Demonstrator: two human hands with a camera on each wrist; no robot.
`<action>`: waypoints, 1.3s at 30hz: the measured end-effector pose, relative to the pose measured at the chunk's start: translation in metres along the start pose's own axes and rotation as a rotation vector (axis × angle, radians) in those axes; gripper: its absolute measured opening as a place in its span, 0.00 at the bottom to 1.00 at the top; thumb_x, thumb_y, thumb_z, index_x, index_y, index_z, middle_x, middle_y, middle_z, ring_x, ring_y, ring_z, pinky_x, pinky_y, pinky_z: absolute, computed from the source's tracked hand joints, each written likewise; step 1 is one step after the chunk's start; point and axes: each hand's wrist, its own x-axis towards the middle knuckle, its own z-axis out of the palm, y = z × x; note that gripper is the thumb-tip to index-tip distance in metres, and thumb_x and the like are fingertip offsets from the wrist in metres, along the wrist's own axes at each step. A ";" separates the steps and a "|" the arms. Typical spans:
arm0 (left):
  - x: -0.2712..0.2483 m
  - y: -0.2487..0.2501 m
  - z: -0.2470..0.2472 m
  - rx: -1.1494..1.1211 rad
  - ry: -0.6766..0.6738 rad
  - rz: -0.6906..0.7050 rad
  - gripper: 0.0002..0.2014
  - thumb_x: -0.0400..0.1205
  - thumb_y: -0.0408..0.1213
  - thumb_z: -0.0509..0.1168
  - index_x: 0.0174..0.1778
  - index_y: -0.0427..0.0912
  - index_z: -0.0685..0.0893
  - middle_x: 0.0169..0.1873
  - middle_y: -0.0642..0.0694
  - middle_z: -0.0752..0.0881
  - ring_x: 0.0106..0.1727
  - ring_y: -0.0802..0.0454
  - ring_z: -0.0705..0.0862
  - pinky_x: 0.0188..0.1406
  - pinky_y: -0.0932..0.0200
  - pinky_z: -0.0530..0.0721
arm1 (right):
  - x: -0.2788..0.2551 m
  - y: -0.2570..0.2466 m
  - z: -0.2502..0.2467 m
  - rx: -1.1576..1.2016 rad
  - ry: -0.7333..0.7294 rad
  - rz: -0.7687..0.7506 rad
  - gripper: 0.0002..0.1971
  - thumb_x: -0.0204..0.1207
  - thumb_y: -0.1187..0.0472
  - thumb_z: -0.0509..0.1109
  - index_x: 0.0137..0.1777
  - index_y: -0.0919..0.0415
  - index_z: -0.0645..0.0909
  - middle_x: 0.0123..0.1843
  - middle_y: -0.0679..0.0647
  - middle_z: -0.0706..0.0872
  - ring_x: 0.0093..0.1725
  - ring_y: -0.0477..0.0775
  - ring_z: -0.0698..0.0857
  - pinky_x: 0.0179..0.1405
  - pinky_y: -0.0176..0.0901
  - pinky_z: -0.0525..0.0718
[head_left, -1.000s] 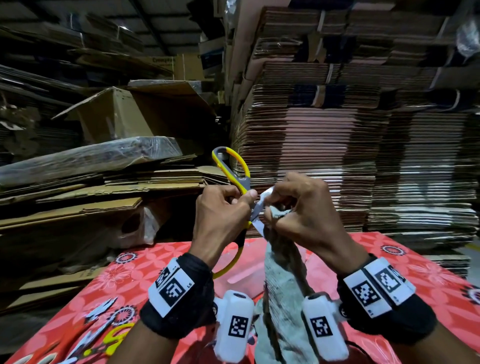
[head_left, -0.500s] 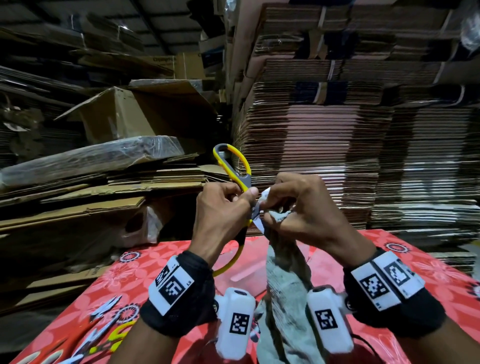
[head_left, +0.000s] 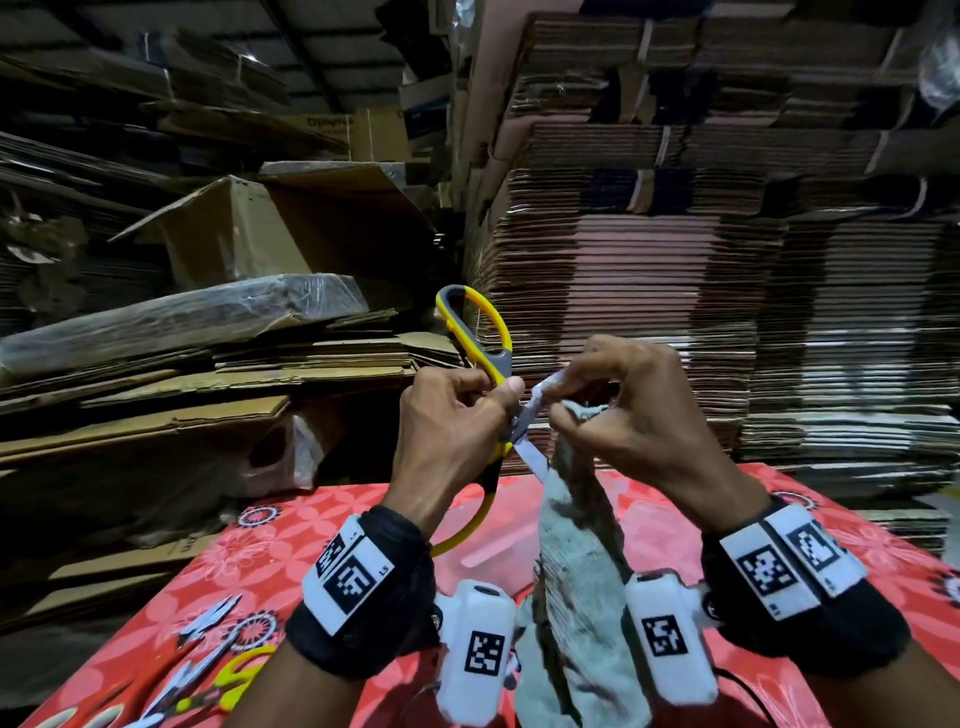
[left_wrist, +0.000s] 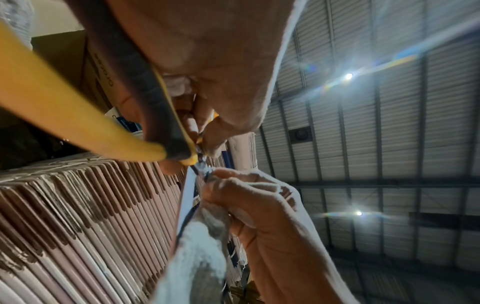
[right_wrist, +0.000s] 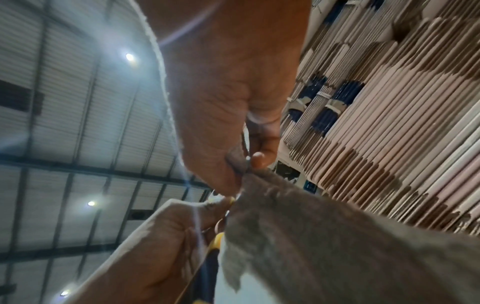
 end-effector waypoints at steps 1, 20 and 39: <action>0.000 0.000 0.000 -0.004 0.000 -0.004 0.17 0.80 0.50 0.74 0.29 0.43 0.89 0.25 0.47 0.88 0.31 0.44 0.91 0.35 0.35 0.92 | -0.001 -0.001 0.001 -0.034 0.020 -0.015 0.06 0.62 0.64 0.77 0.38 0.55 0.93 0.33 0.47 0.87 0.32 0.44 0.85 0.31 0.31 0.80; 0.001 0.002 -0.004 0.004 0.008 0.014 0.19 0.83 0.44 0.75 0.24 0.51 0.88 0.22 0.53 0.86 0.30 0.53 0.88 0.36 0.39 0.92 | -0.002 -0.011 0.009 0.012 0.010 0.078 0.09 0.68 0.70 0.86 0.45 0.58 0.96 0.39 0.50 0.90 0.39 0.35 0.88 0.40 0.16 0.77; 0.001 0.011 -0.011 -0.037 0.039 0.060 0.16 0.84 0.42 0.75 0.28 0.50 0.89 0.22 0.57 0.86 0.27 0.62 0.86 0.31 0.55 0.87 | -0.016 -0.022 0.037 0.005 0.282 0.116 0.05 0.78 0.65 0.81 0.51 0.58 0.93 0.46 0.50 0.91 0.46 0.46 0.91 0.44 0.50 0.91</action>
